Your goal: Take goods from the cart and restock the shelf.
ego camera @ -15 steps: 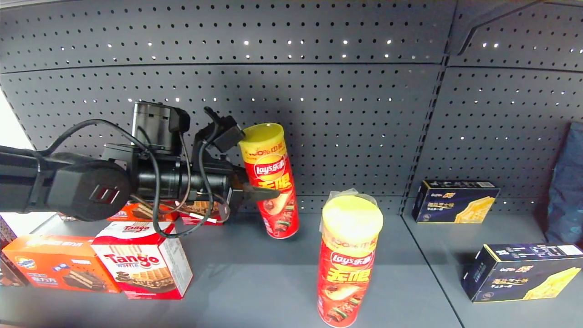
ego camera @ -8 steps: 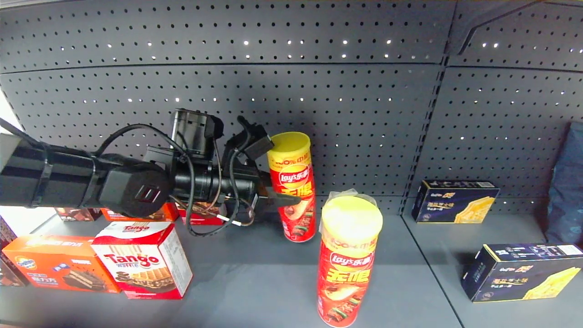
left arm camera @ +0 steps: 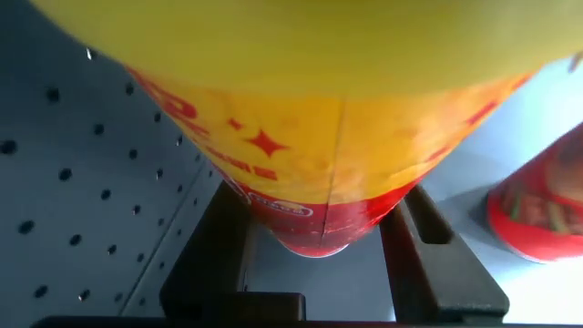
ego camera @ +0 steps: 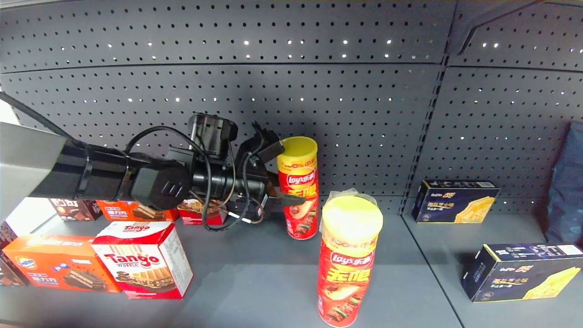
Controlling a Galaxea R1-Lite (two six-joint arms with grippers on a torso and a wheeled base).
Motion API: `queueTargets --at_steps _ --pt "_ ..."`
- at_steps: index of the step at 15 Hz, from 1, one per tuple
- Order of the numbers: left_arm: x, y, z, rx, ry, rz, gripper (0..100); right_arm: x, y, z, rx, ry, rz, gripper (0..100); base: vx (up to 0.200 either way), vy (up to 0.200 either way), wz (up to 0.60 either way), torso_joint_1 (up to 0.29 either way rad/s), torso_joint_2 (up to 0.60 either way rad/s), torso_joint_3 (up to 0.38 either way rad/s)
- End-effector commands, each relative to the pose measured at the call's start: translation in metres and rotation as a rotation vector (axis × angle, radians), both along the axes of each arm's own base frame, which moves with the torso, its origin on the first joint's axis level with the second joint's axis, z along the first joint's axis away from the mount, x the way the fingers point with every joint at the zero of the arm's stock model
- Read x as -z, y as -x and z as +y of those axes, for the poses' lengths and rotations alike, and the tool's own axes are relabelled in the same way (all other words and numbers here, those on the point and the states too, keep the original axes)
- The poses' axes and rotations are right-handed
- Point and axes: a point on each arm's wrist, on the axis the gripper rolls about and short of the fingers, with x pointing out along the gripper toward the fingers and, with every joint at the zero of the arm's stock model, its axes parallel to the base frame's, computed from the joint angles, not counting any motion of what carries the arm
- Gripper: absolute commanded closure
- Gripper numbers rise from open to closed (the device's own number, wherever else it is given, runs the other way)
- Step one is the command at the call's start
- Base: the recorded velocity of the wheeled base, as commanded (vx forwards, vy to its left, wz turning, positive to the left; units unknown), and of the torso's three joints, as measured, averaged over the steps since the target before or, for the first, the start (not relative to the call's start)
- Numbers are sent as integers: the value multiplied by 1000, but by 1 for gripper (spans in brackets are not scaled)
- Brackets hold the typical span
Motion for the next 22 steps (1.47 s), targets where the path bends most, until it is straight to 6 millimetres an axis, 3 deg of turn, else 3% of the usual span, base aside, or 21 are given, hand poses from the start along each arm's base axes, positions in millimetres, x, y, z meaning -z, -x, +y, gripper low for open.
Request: queueTargets --at_steps 1,10,22 --pt "5 -5 -10 11 -17 6 100 0 0 0 -1 0 3 0 0 0 0 0 0 0" --pt "13 -20 -37 37 -22 -12 100 0 0 0 1 0 2 0 0 0 0 0 0 0" --pt "20 -22 -39 30 -32 0 100 0 0 0 -1 0 2 0 0 0 0 0 0 0"
